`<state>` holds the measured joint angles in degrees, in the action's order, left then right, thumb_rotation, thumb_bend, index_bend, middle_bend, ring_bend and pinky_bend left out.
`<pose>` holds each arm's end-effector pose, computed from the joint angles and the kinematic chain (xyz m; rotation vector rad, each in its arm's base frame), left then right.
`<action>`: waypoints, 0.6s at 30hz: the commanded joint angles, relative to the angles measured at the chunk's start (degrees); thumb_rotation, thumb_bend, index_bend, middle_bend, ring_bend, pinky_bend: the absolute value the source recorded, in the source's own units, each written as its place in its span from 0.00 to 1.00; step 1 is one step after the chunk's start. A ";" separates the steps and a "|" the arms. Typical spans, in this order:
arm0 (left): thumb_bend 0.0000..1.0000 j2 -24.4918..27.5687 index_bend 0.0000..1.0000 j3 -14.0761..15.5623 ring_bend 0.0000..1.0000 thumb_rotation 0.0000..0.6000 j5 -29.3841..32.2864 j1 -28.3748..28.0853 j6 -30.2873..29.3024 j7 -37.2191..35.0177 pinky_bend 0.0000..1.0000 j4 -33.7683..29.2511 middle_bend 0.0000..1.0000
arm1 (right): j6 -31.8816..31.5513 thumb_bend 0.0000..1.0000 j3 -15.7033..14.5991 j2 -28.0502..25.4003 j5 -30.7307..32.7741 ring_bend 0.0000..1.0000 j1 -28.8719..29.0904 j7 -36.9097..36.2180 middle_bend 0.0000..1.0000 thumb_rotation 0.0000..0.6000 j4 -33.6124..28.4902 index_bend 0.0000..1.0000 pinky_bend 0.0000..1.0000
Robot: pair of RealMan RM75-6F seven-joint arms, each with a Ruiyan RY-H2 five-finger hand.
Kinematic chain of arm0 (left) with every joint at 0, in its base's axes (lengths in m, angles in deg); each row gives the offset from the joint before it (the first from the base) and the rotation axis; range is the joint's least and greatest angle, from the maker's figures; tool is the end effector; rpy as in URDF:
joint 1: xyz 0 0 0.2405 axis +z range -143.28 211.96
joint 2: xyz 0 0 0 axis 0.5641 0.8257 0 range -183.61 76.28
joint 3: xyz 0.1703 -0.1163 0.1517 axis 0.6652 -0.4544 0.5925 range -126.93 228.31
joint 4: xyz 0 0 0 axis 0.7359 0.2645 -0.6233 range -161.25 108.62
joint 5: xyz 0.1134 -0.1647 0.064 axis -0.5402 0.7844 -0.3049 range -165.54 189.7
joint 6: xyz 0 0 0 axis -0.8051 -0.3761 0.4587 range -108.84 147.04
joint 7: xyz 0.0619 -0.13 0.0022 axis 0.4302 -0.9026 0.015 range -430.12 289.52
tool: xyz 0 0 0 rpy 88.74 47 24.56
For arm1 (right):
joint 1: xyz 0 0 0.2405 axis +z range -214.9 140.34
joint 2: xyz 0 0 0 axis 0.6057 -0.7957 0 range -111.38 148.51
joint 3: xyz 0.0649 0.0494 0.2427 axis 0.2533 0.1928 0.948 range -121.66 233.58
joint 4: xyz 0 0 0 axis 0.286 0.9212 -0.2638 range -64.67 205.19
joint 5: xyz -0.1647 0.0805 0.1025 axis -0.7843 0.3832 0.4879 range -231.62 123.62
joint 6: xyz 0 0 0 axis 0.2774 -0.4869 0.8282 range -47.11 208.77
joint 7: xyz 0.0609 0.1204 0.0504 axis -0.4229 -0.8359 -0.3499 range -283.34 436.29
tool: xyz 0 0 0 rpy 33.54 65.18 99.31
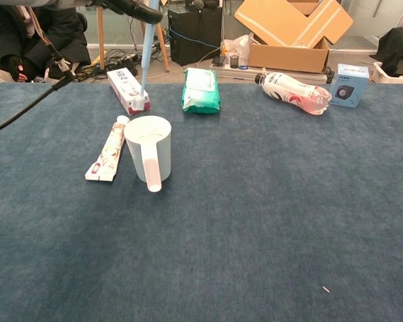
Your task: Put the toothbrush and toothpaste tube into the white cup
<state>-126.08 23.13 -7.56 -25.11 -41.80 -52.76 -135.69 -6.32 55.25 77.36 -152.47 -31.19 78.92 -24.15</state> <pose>-0.0183 0.3810 0.0857 -1.4790 -1.4739 -1.2242 -0.2824 -0.1705 0.1683 1.6247 -0.7396 0.9400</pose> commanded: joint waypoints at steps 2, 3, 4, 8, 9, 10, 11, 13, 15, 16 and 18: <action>0.31 -1.59 0.58 0.59 0.00 1.00 0.62 -0.85 -0.09 -0.31 0.00 1.05 0.00 | -0.06 0.00 0.00 -0.07 -0.01 0.06 -0.02 -0.16 0.11 1.00 0.04 0.04 0.42; 0.31 -2.09 0.58 0.83 0.00 1.00 0.55 -1.07 -0.08 -0.32 0.00 1.45 0.00 | -0.05 0.00 -0.02 -0.11 0.00 0.06 -0.03 -0.25 0.11 1.00 0.04 0.04 0.42; 0.31 -2.46 0.58 1.03 0.00 1.00 0.49 -1.22 -0.04 -0.33 0.00 1.80 0.00 | -0.09 0.00 -0.02 -0.16 -0.01 0.06 -0.05 -0.35 0.11 1.00 0.03 0.04 0.42; 0.31 -4.03 0.58 1.92 0.00 1.00 0.41 -1.58 0.14 -0.54 0.00 3.44 0.00 | -0.41 0.00 -0.04 -0.35 -0.14 0.06 -0.16 -0.82 0.11 1.00 0.10 0.04 0.42; 0.31 -4.35 0.58 2.09 0.00 1.00 0.50 -1.61 0.25 -0.64 0.00 3.83 0.00 | -0.48 0.00 -0.04 -0.41 -0.16 0.06 -0.18 -0.92 0.11 1.00 0.12 0.04 0.42; 0.31 -4.75 0.58 2.32 0.00 1.00 0.61 -1.66 0.43 -0.74 0.00 4.38 0.00 | -0.57 0.00 -0.04 -0.45 -0.19 0.06 -0.21 -1.07 0.11 1.00 0.16 0.04 0.42; 0.31 -5.05 0.58 2.48 0.00 1.00 0.68 -1.71 0.56 -0.80 0.00 4.79 0.00 | -0.63 0.00 -0.04 -0.49 -0.19 0.06 -0.23 -1.17 0.11 1.00 0.18 0.04 0.42; 0.31 -5.71 0.58 2.87 0.00 1.00 0.90 -1.83 0.90 -0.84 0.00 5.75 0.00 | -0.71 0.00 -0.04 -0.56 -0.20 0.06 -0.26 -1.37 0.11 1.00 0.22 0.04 0.42; 0.31 -6.32 0.58 3.21 0.00 1.00 1.02 -1.89 1.28 -0.96 0.00 6.55 0.00 | -0.75 0.00 -0.04 -0.63 -0.21 0.06 -0.27 -1.54 0.11 1.00 0.24 0.04 0.42; 0.31 -6.56 0.58 3.33 0.00 1.00 1.11 -1.90 1.43 -1.02 0.00 6.86 0.00 | -0.75 0.00 -0.04 -0.66 -0.19 0.06 -0.28 -1.60 0.11 1.00 0.24 0.04 0.42; 0.31 -7.09 0.58 3.59 0.00 1.00 1.21 -1.88 1.79 -1.24 0.00 7.48 0.00 | -0.76 0.00 -0.04 -0.72 -0.15 0.06 -0.31 -1.71 0.11 1.00 0.24 0.04 0.42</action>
<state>-132.95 26.56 -6.44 -26.99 -40.21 -53.87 -128.44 -7.08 55.21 76.65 -152.62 -31.49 77.21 -23.91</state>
